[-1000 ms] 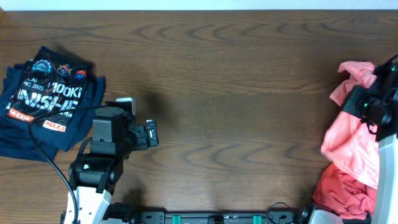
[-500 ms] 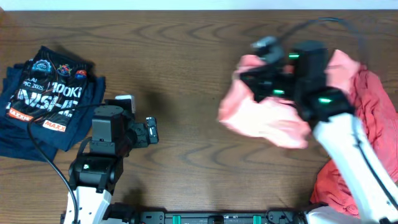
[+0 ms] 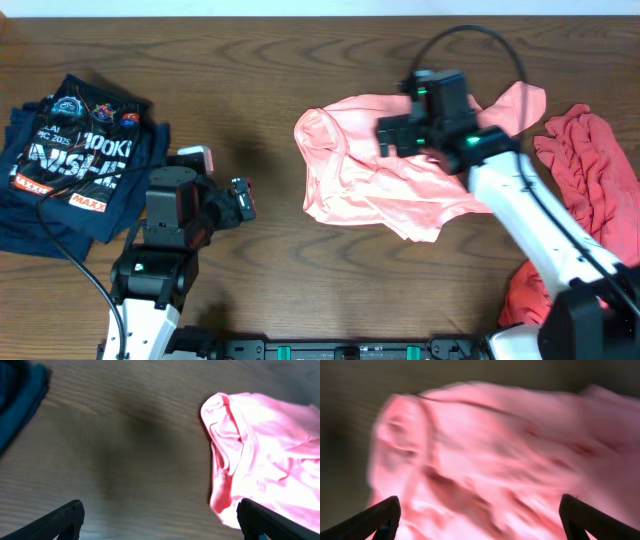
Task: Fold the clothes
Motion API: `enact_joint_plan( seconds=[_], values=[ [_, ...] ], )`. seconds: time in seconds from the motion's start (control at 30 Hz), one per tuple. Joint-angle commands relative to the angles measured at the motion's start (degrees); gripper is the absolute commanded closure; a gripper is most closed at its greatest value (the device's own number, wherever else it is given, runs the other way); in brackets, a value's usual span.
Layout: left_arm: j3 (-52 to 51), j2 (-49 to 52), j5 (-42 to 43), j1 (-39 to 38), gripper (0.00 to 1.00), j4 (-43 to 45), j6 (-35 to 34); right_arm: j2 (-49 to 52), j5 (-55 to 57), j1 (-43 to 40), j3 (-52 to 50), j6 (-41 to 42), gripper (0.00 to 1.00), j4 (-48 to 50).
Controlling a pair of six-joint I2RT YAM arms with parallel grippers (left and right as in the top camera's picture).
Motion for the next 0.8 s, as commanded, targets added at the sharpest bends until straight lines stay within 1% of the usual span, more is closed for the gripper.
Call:
enact_joint_plan(
  seconds=[0.0, 0.13, 0.23, 0.4, 0.53, 0.67, 0.7, 0.77],
  values=[
    [1.25, 2.62, 2.67, 0.31, 0.02, 1.51, -4.72, -2.89, 5.79, -6.01, 0.0, 1.64, 0.01, -6.69],
    [1.22, 8.85, 10.58, -0.52, 0.02, 4.26, -4.72, -1.95, 6.86, -13.05, 0.0, 4.85, 0.01, -16.41],
    [1.22, 14.86, 13.05, -2.67, 0.02, 6.71, -4.72, -1.6, 6.84, -16.81, 0.0, 7.21, 0.01, -20.06],
    [1.22, 25.35, 17.79, -8.15, 0.02, 11.17, -4.76, -1.62, 6.84, -20.5, 0.0, 7.26, 0.01, -22.73],
    [1.22, 33.18, 17.9, -12.7, 0.02, 15.91, -7.76, -1.62, 6.84, -21.86, 0.0, 7.26, 0.01, -24.46],
    [1.22, 39.47, 17.9, -16.24, 0.01, 22.08, -8.85, -1.62, 6.6, -21.97, 0.0, 6.38, 0.01, -25.44],
    [1.22, 40.72, 17.9, -16.92, 0.02, 23.63, -9.01, -1.62, 6.6, -21.97, 0.0, 6.4, 0.01, -25.7],
    [1.22, 42.51, 17.9, -18.01, 0.12, 26.12, -9.01, -1.62, 6.6, -21.97, 0.0, 6.4, 0.01, -25.88]
  ],
)
